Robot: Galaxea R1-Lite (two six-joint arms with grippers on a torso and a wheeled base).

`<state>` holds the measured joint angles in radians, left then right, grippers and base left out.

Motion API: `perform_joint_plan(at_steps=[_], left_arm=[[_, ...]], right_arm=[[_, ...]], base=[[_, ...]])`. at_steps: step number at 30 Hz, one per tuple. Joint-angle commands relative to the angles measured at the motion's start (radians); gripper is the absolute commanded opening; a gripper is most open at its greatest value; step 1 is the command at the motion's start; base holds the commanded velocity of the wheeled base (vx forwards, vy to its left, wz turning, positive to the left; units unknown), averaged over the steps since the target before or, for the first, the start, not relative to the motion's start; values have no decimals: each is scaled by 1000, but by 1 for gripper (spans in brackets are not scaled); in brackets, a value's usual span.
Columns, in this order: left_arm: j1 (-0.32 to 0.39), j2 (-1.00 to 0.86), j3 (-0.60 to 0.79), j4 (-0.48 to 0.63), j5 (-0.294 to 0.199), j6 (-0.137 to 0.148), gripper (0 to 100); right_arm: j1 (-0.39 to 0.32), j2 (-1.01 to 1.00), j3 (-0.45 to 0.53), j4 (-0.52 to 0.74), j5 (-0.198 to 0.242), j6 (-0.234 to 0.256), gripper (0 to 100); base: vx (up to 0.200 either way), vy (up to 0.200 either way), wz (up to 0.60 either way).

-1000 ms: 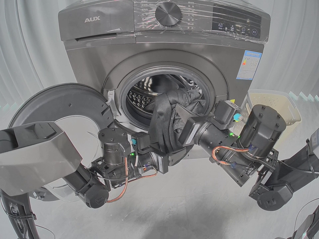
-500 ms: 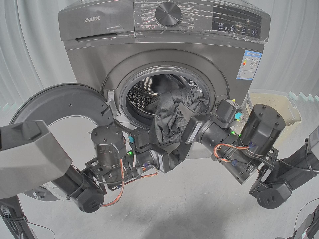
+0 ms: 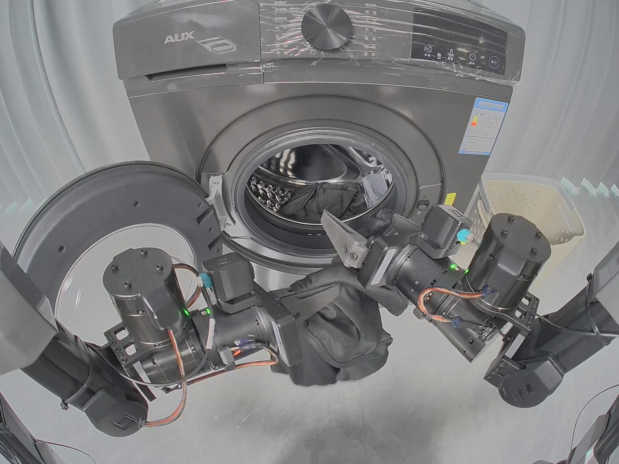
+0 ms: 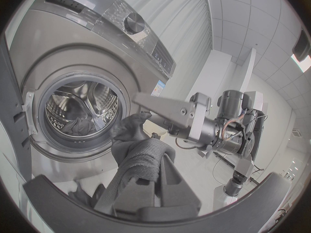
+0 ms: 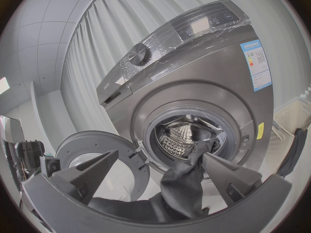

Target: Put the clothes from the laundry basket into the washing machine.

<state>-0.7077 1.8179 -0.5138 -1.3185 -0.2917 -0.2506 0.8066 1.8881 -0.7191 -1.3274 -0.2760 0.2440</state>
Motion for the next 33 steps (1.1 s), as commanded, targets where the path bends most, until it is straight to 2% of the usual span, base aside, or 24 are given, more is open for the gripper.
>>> perform_joint_plan(at_steps=[1, 17, 19, 20, 21, 23, 24, 29, 33], left_arm=[[4, -26, 0, -10, 2, -1, 0], [40, -42, -41, -45, 20, -2, 0], [45, -51, -41, -44, 20, -2, 0], [45, -51, -41, -44, 20, -2, 0], [45, -51, -45, -45, 19, -2, 0], [45, -51, -46, -47, 19, -2, 0], [43, -52, -48, -50, 19, -12, 0], [45, -49, -63, -50, 19, -16, 0], [45, -49, -94, -50, 49, -16, 0]], right_arm=[[-18, -6, 23, -1, 0, 1, 100], [-122, -83, 201, -21, 4, -3, 100], [-147, -83, 233, -22, 32, -3, 100], [-147, -83, 233, -22, 32, -3, 100], [-161, -83, 259, -33, 60, 0, 100], [-164, -83, 268, -42, 69, 0, 100], [-173, -76, 297, -75, 90, -2, 100], [-191, -67, 333, -101, 112, -3, 100], [-199, -47, 366, -101, 118, -6, 100]], base=[[0, 0, 0], [0, 0, 0], [0, 0, 0], [0, 0, 0], [0, 0, 0], [0, 0, 0], [0, 0, 0], [0, 0, 0], [0, 0, 0]])
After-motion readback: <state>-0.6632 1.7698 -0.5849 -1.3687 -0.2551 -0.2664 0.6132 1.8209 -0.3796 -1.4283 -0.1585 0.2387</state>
